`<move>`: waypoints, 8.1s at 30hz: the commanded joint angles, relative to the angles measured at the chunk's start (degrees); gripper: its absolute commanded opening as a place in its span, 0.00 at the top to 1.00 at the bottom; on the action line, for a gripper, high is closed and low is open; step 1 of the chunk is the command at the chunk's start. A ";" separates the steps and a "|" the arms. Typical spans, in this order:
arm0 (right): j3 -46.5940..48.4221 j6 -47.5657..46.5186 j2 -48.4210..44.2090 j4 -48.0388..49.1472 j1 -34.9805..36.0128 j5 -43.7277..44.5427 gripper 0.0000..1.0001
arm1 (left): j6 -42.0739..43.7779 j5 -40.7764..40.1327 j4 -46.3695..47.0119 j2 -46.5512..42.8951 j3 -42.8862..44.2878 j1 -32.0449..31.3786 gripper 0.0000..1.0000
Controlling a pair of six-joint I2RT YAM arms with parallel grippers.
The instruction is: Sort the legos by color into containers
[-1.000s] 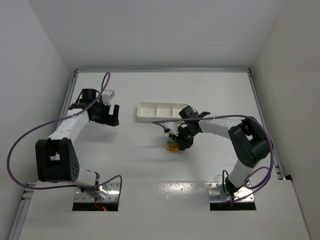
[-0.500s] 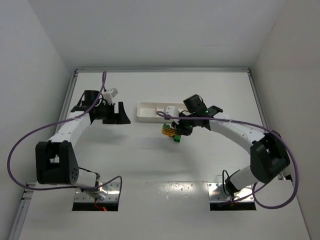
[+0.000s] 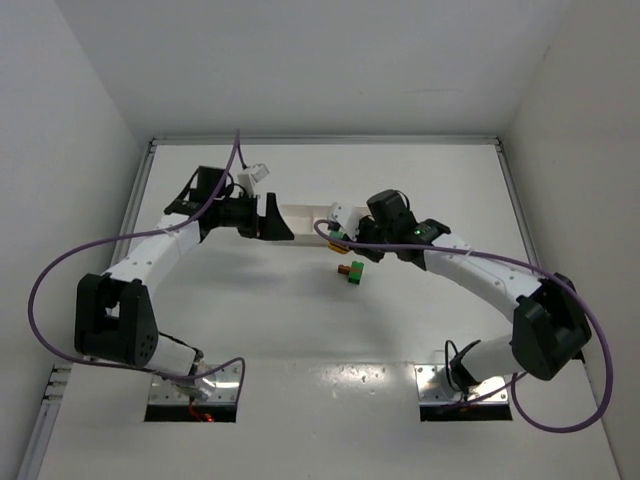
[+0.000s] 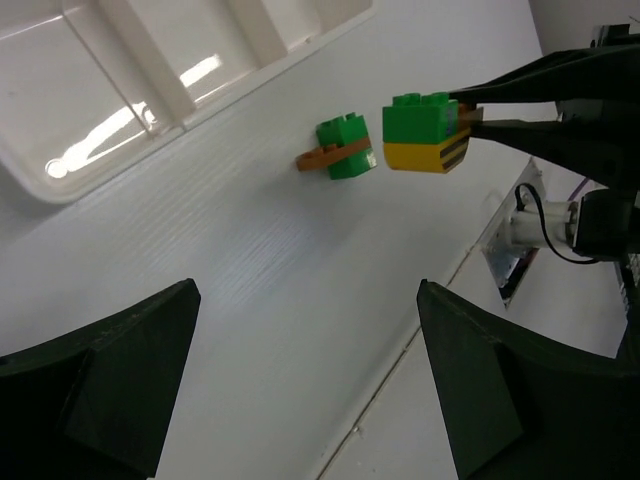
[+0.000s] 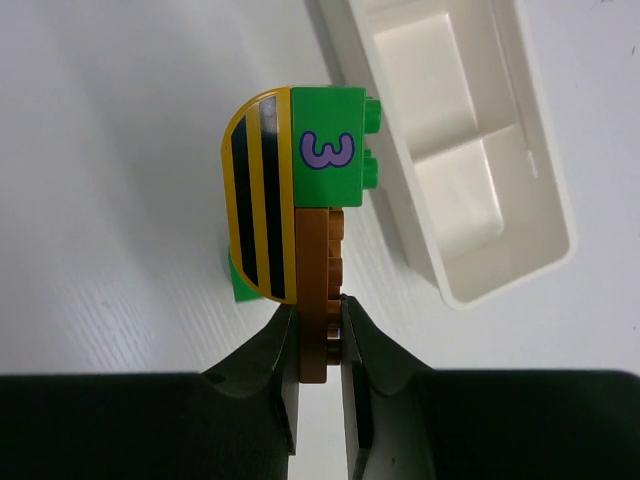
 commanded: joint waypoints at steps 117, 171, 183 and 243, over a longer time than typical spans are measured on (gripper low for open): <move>44.11 -7.31 29.84 -37.82 -12.59 -56.73 0.34 | 12.79 27.87 8.82 6.48 5.40 -7.73 1.00; 48.25 -3.70 33.53 -41.16 -12.66 -54.01 1.00 | 17.10 24.01 7.77 9.83 7.08 -8.27 1.00; 51.14 4.28 35.28 -32.91 -20.06 -51.02 1.00 | 22.90 13.40 1.53 2.44 -1.72 -3.61 1.00; 17.85 -3.65 12.89 -12.67 -14.88 -28.61 0.44 | 8.03 -8.36 1.35 6.23 12.19 -4.12 0.10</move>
